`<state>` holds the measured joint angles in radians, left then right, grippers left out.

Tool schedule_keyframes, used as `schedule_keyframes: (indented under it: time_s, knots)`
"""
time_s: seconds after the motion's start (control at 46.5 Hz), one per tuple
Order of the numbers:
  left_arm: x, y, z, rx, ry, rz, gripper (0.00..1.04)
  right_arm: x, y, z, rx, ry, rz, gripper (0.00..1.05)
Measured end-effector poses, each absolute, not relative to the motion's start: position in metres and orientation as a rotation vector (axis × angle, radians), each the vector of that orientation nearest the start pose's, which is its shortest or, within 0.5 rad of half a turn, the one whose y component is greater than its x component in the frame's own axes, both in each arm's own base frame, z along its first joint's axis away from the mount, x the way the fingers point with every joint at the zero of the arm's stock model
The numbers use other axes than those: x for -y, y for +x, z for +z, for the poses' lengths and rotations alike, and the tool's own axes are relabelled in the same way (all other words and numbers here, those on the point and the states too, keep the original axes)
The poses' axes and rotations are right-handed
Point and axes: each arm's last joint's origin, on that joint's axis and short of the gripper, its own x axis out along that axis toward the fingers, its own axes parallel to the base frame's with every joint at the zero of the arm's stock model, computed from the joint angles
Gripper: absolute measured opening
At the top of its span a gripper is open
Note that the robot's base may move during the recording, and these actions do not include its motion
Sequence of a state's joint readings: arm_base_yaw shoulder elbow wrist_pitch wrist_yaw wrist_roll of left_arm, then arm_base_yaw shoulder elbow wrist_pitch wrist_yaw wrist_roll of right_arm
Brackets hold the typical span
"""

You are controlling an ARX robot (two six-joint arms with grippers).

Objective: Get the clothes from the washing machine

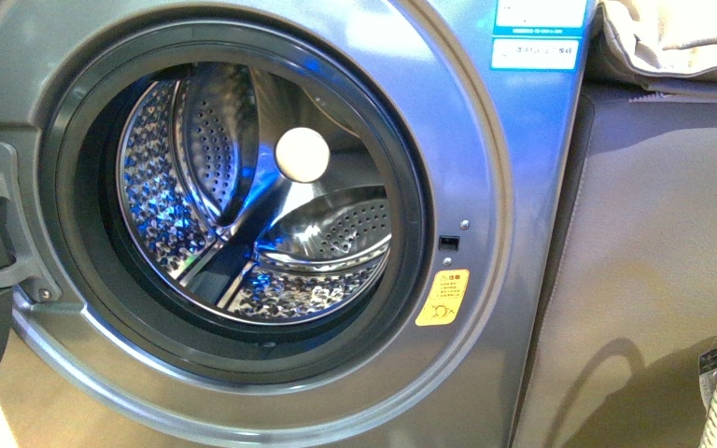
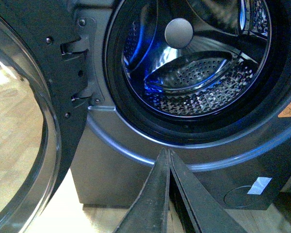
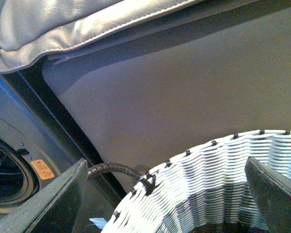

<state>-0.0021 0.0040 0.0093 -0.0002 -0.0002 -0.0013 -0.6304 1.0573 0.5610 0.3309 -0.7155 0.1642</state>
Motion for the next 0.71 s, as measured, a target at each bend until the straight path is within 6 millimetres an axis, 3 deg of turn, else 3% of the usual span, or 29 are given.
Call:
schedule_keyframes:
  time_s: [0.151, 0.258, 0.516, 0.581, 0.645, 0.71]
  knots:
    - [0.0, 0.097, 0.166, 0.005, -0.001, -0.002, 0.04, 0.112, 0.191, 0.254, -0.108, 0.228, 0.075, 0.96]
    - [0.0, 0.097, 0.166, 0.005, -0.001, -0.002, 0.04, 0.086, 0.178, 0.239, -0.014, 0.054, -0.026, 0.7]
    - [0.0, 0.097, 0.166, 0.005, -0.001, -0.002, 0.04, 0.047, 0.157, 0.212, -0.006, 0.01, -0.015, 0.26]
    - [0.0, 0.097, 0.166, 0.005, -0.001, -0.002, 0.04, 0.038, 0.151, 0.205, -0.006, 0.008, -0.013, 0.1]
    - [0.0, 0.097, 0.166, 0.005, -0.001, -0.002, 0.04, 0.033, 0.147, 0.2, -0.006, 0.004, -0.011, 0.01]
    - [0.0, 0.097, 0.166, 0.005, -0.001, -0.002, 0.04, 0.028, 0.144, 0.197, -0.006, 0.004, -0.01, 0.03]
